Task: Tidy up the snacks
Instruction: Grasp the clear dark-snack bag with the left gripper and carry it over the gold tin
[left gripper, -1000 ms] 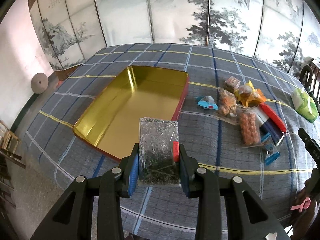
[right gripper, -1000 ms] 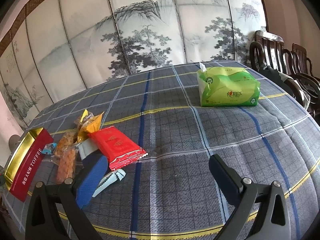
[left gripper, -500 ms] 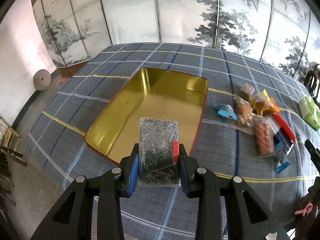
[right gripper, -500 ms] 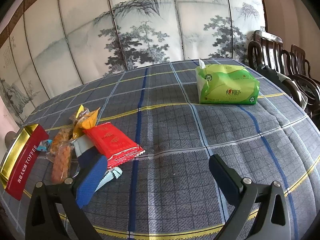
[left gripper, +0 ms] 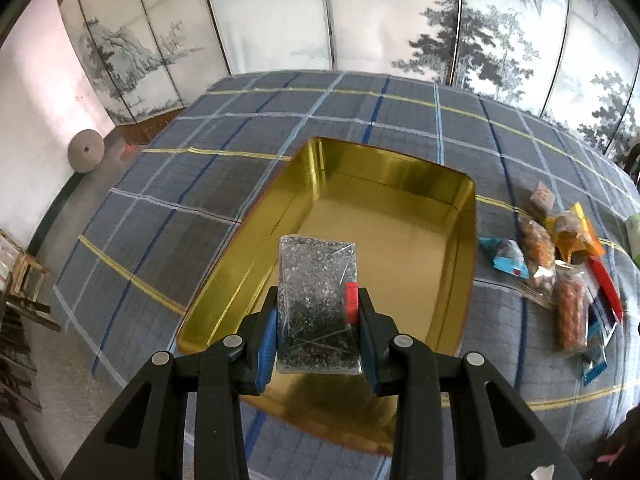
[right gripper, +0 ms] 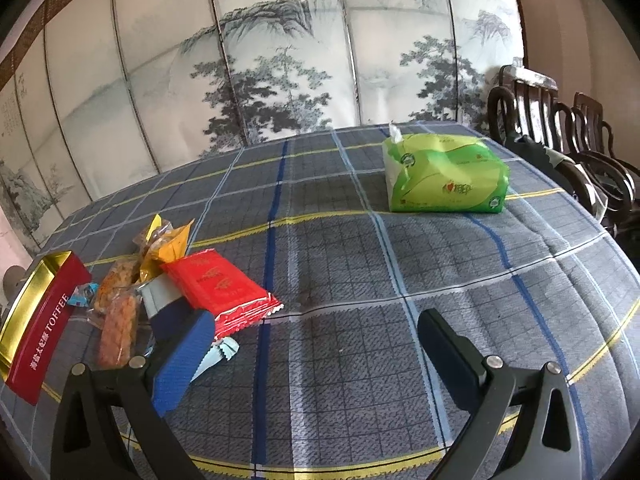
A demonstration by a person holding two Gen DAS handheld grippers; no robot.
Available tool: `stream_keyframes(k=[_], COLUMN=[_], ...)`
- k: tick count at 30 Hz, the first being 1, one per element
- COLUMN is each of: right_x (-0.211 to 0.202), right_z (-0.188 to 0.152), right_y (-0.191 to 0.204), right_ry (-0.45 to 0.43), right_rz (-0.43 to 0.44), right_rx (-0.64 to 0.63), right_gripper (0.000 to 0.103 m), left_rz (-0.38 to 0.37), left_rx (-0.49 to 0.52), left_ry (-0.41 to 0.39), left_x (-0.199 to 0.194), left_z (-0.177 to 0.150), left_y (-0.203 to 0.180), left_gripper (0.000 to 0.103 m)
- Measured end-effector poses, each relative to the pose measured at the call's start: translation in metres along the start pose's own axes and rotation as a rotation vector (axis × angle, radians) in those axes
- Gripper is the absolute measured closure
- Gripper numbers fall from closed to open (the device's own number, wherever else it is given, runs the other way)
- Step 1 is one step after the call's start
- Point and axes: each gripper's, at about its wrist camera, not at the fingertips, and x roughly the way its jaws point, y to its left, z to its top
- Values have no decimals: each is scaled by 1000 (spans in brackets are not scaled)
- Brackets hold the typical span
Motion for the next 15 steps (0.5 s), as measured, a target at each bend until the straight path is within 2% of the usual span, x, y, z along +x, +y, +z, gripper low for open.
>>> stream_keyframes(k=[3, 5, 7, 9, 11, 15], right_x=[-8, -20, -23, -22, -15, 9], right_z=[1, 8, 18, 24, 29, 35], right_y=[18, 45, 84, 118, 140, 182], right_ry=[14, 4, 45, 56, 80, 145], right_rz=[86, 226, 358, 429, 495, 553], right_rx=[-66, -150, -306, -442, -519, -636], right_gripper=[0, 0, 0, 0, 0, 6], left_rz=[-8, -7, -15, -24, -29, -32], left_rx=[-6, -2, 5, 8, 13, 21], left_ry=[29, 42, 58, 75, 86, 91], left_x=[15, 24, 32, 40, 47, 56], left_z=[8, 14, 17, 20, 24, 33], left_y=[4, 5, 5, 5, 5, 9], left_gripper=[72, 72, 72, 72, 72, 72])
